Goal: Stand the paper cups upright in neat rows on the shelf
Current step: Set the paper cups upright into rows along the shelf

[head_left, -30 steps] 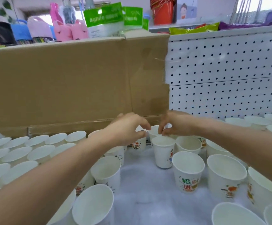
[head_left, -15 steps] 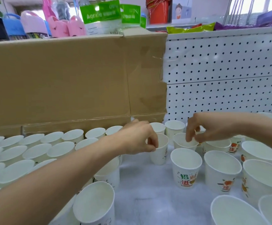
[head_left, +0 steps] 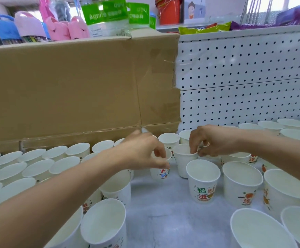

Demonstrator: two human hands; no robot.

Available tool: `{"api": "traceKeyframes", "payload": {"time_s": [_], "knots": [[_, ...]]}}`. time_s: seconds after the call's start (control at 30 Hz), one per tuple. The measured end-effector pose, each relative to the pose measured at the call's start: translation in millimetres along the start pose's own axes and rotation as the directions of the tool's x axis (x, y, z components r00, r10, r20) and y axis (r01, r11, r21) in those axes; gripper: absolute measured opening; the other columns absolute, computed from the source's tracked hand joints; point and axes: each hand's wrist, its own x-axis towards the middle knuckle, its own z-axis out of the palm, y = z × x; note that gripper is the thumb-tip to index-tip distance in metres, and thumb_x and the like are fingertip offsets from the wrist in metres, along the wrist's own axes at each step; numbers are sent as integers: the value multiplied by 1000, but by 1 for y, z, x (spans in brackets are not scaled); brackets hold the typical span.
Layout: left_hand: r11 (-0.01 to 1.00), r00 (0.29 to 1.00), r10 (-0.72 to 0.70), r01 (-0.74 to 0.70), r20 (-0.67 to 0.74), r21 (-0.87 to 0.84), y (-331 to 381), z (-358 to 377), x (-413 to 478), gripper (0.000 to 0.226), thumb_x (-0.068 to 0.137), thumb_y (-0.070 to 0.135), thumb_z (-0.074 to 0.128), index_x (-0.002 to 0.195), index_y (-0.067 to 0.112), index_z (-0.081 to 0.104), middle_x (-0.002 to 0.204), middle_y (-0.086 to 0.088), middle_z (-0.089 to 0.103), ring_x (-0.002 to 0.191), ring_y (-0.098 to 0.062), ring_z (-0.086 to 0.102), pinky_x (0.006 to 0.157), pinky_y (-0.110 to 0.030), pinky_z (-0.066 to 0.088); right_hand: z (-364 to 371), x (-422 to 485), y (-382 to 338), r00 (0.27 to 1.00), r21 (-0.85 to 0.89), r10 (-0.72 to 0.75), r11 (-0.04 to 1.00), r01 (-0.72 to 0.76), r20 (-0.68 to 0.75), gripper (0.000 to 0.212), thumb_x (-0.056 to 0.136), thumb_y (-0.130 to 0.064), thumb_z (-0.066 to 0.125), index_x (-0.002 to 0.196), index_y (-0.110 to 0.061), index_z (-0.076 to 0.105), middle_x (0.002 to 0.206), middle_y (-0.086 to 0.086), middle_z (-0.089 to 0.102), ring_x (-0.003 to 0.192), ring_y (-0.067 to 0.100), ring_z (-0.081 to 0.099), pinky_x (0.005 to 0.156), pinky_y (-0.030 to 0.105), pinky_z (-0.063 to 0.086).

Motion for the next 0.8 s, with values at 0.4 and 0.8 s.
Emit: {"api": "traceKeyframes", "payload": {"time_s": [0.4, 0.8], "knots": [[1000, 1000, -24, 24, 13, -3, -25, 1, -6, 19, 82, 47, 67, 96, 34, 71, 88, 20, 66, 94, -1, 53, 89, -29, 28, 2, 4, -18, 997, 10, -21, 1000, 21, -78, 24, 83, -53, 64, 84, -31, 73, 91, -17, 63, 91, 2, 57, 74, 23, 49], [999, 999, -37, 37, -3, 5, -36, -1, -13, 12, 84, 40, 67, 93, 35, 72, 88, 21, 69, 92, -2, 55, 96, -36, 34, 11, 19, -18, 996, 19, -88, 996, 88, -14, 9, 86, -24, 68, 89, -31, 73, 92, -13, 66, 88, 6, 54, 79, 27, 47]]}}
